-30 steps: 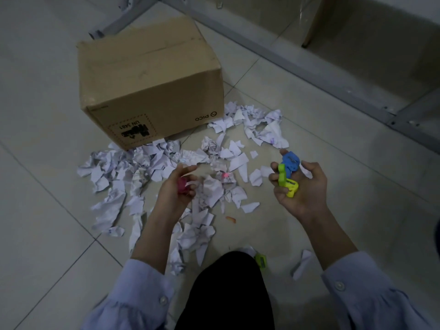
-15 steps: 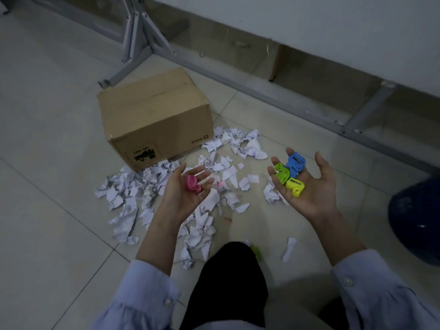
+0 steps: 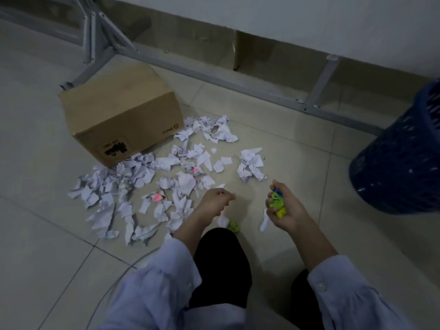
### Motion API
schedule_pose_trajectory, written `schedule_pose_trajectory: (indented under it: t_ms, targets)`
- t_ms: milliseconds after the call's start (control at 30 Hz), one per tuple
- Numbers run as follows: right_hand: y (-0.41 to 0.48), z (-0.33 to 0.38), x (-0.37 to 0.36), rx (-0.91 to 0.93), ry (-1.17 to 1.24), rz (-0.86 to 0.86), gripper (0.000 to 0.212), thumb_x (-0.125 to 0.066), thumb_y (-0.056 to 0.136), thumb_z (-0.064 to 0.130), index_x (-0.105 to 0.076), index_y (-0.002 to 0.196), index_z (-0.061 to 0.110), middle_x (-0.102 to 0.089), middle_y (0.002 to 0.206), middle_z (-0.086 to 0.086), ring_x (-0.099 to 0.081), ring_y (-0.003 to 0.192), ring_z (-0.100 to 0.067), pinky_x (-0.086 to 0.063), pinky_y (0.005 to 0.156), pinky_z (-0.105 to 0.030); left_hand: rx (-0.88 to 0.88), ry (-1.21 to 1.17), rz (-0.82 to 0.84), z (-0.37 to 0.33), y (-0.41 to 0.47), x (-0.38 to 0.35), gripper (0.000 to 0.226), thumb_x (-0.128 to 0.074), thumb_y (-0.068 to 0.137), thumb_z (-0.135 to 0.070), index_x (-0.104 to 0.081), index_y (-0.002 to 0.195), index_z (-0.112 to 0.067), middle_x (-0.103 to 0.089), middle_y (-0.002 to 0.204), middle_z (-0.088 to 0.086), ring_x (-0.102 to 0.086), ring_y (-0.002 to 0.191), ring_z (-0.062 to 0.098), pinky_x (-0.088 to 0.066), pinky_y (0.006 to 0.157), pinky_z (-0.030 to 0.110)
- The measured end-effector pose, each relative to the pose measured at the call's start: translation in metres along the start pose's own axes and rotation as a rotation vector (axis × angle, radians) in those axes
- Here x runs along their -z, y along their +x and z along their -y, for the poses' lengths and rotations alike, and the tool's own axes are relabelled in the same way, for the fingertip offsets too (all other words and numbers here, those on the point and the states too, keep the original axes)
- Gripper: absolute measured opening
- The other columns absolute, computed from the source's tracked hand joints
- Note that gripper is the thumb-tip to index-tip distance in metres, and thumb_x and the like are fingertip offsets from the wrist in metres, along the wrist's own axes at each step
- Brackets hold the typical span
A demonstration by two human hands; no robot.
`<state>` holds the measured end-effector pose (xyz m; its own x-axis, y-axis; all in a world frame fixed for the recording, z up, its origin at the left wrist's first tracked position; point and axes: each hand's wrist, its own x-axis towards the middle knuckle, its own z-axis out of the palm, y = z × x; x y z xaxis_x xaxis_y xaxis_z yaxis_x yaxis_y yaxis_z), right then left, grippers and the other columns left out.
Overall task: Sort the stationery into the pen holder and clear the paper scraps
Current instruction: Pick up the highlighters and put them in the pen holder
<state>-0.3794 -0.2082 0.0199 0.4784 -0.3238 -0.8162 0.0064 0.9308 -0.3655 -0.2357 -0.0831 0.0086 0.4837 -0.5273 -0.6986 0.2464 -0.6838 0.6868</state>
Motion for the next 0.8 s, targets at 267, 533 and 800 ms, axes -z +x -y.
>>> schedule_pose_trajectory:
  t_ms: [267, 533, 800]
  targets:
    - [0.011, 0.021, 0.049, 0.03, 0.029, -0.097, 0.023, -0.057, 0.093, 0.03, -0.054, 0.073, 0.017, -0.048, 0.052, 0.006, -0.047, 0.035, -0.005, -0.025, 0.03, -0.011, -0.012, 1.075, 0.015, 0.019, 0.039, -0.056, 0.042, -0.072, 0.073, -0.031, -0.064, 0.106, -0.005, -0.064, 0.109, 0.012, -0.063, 0.1, 0.028, -0.05, 0.072, 0.032]
    - [0.032, 0.051, 0.073, 0.028, 0.065, -0.116, 0.023, -0.06, 0.09, 0.03, -0.055, 0.072, 0.018, -0.049, 0.053, 0.006, -0.047, 0.037, -0.006, -0.026, 0.03, -0.012, 0.141, 1.277, -0.049, 0.038, 0.064, -0.097, 0.027, -0.057, 0.086, -0.012, -0.064, 0.112, -0.01, -0.062, 0.118, 0.007, -0.061, 0.109, 0.026, -0.051, 0.079, 0.034]
    - [0.036, 0.071, 0.074, 0.002, 0.11, -0.071, 0.021, -0.06, 0.09, 0.032, -0.054, 0.074, 0.019, -0.049, 0.054, 0.006, -0.047, 0.039, -0.005, -0.028, 0.031, -0.012, 0.097, 1.065, 0.051, -0.008, 0.079, -0.092, 0.044, -0.065, 0.076, -0.046, -0.066, 0.098, -0.008, -0.064, 0.102, 0.01, -0.059, 0.088, 0.023, -0.044, 0.065, 0.026]
